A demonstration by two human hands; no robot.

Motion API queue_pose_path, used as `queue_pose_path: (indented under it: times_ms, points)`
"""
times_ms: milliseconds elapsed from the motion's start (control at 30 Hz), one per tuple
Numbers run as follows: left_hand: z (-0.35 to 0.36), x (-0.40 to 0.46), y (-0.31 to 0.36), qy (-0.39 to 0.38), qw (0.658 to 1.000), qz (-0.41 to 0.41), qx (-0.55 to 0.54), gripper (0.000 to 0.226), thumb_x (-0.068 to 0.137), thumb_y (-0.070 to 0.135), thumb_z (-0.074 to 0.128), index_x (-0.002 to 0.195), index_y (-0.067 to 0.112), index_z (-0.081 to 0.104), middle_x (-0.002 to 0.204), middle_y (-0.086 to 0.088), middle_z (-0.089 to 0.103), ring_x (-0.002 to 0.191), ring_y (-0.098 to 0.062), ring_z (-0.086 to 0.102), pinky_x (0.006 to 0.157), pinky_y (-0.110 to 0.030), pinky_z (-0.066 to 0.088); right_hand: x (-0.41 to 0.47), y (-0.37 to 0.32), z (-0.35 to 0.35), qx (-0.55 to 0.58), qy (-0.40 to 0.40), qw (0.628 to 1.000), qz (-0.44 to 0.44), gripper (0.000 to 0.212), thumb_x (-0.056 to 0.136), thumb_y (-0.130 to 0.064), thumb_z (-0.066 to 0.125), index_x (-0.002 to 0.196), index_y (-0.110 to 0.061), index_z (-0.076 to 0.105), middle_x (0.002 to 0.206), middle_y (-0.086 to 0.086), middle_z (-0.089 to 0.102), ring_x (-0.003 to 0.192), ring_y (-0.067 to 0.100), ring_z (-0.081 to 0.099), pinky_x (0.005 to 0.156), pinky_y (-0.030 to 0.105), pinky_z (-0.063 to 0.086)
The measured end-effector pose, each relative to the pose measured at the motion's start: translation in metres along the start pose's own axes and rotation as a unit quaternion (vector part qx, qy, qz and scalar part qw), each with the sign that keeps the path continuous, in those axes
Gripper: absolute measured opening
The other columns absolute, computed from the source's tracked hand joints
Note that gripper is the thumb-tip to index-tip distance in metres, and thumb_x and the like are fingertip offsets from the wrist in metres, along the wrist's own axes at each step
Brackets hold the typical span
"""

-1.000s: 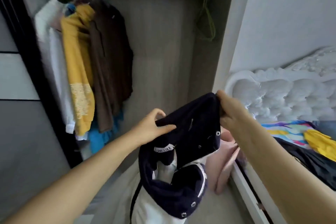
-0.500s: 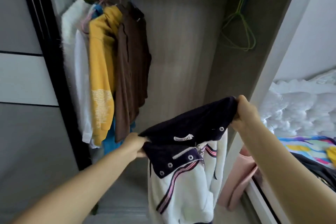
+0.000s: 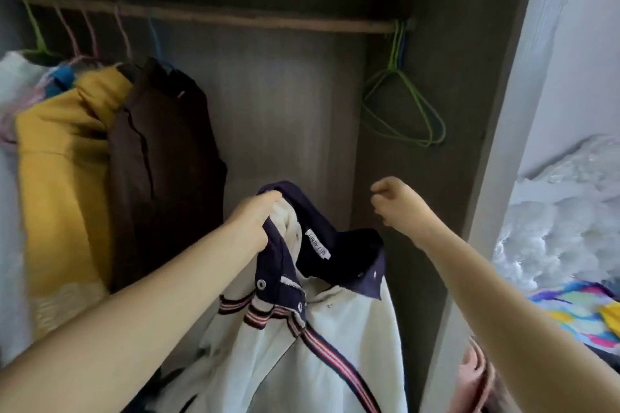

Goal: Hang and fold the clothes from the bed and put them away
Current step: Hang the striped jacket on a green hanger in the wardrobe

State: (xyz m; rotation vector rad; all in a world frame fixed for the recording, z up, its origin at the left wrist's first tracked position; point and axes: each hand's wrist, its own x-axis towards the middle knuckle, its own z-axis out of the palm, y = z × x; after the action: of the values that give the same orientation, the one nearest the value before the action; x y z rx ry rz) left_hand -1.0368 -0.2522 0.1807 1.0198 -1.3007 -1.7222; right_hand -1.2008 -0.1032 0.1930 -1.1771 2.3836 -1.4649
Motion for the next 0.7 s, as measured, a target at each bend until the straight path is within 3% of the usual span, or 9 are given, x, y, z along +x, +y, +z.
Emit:
queue_pose_path:
  times_ms: [100, 200, 333, 400, 533, 633, 700]
  points:
    - [0.017, 0.031, 0.027, -0.023, 0.999, -0.022, -0.029, 0.016, 0.088, 0.019, 0.066, 0.096, 0.006, 0.064, 0.088, -0.014, 0.067, 0.089, -0.027, 0.062, 0.088, -0.036, 0.051, 0.077, -0.049, -0.023, -0.173, 0.159, 0.964, -0.122, 0.034, 0.092, -0.022, 0.052, 0.126, -0.014, 0.052, 0.121, 0.009, 0.053, 0.111, 0.028, 0.052, 0.089, 0.038, 0.046]
    - [0.024, 0.055, 0.044, -0.051, 0.998, -0.026, -0.029, 0.019, 0.087, 0.017, 0.065, 0.071, 0.006, 0.062, 0.050, -0.006, 0.064, 0.063, -0.022, 0.060, 0.059, -0.029, 0.048, 0.152, -0.085, -0.050, -0.271, 0.273, 0.913, -0.137, 0.041, 0.093, -0.016, 0.051, 0.133, -0.007, 0.045, 0.138, 0.018, 0.040, 0.128, 0.036, 0.038, 0.099, 0.048, 0.040]
    - [0.021, 0.080, 0.054, -0.067, 0.998, 0.013, 0.000, 0.017, 0.087, 0.018, 0.065, 0.073, 0.010, 0.063, 0.048, -0.002, 0.065, 0.051, -0.018, 0.063, 0.046, -0.022, 0.046, 0.222, -0.089, -0.074, -0.421, 0.240, 0.874, -0.049, 0.038, 0.100, -0.005, 0.032, 0.136, 0.001, 0.043, 0.141, 0.022, 0.037, 0.130, 0.036, 0.037, 0.098, 0.046, 0.039]
    - [0.018, 0.093, 0.056, -0.068, 0.997, 0.031, 0.000, 0.016, 0.087, 0.018, 0.065, 0.073, 0.010, 0.063, 0.048, -0.003, 0.065, 0.046, -0.016, 0.064, 0.040, -0.019, 0.046, 0.234, -0.084, -0.081, -0.488, 0.225, 0.842, -0.054, 0.034, 0.098, -0.004, 0.038, 0.127, 0.003, 0.054, 0.133, 0.022, 0.048, 0.124, 0.037, 0.047, 0.094, 0.045, 0.043]
    - [0.017, 0.116, 0.055, -0.073, 0.997, 0.037, 0.012, 0.010, 0.086, 0.018, 0.066, 0.078, 0.012, 0.064, 0.053, -0.003, 0.067, 0.059, -0.018, 0.063, 0.054, -0.025, 0.047, 0.251, -0.076, -0.082, -0.545, 0.223, 0.802, -0.101, 0.027, 0.093, 0.000, 0.046, 0.113, 0.005, 0.064, 0.117, 0.024, 0.062, 0.110, 0.040, 0.060, 0.086, 0.044, 0.049]
    - [0.020, 0.132, 0.055, -0.096, 0.994, 0.036, 0.028, 0.007, 0.085, 0.014, 0.065, 0.080, 0.010, 0.065, 0.067, -0.009, 0.068, 0.064, -0.021, 0.064, 0.061, -0.029, 0.051, 0.257, -0.077, -0.079, -0.531, 0.248, 0.800, -0.129, 0.030, 0.093, 0.006, 0.039, 0.114, 0.011, 0.060, 0.117, 0.029, 0.059, 0.113, 0.043, 0.055, 0.087, 0.048, 0.048]
    - [0.022, 0.139, 0.055, -0.106, 0.993, 0.035, 0.031, 0.008, 0.085, 0.013, 0.065, 0.077, 0.010, 0.066, 0.063, -0.008, 0.069, 0.064, -0.022, 0.064, 0.061, -0.030, 0.051, 0.255, -0.083, -0.078, -0.510, 0.281, 0.797, -0.163, 0.031, 0.093, 0.004, 0.037, 0.117, 0.012, 0.056, 0.120, 0.030, 0.055, 0.116, 0.043, 0.049, 0.089, 0.048, 0.044]
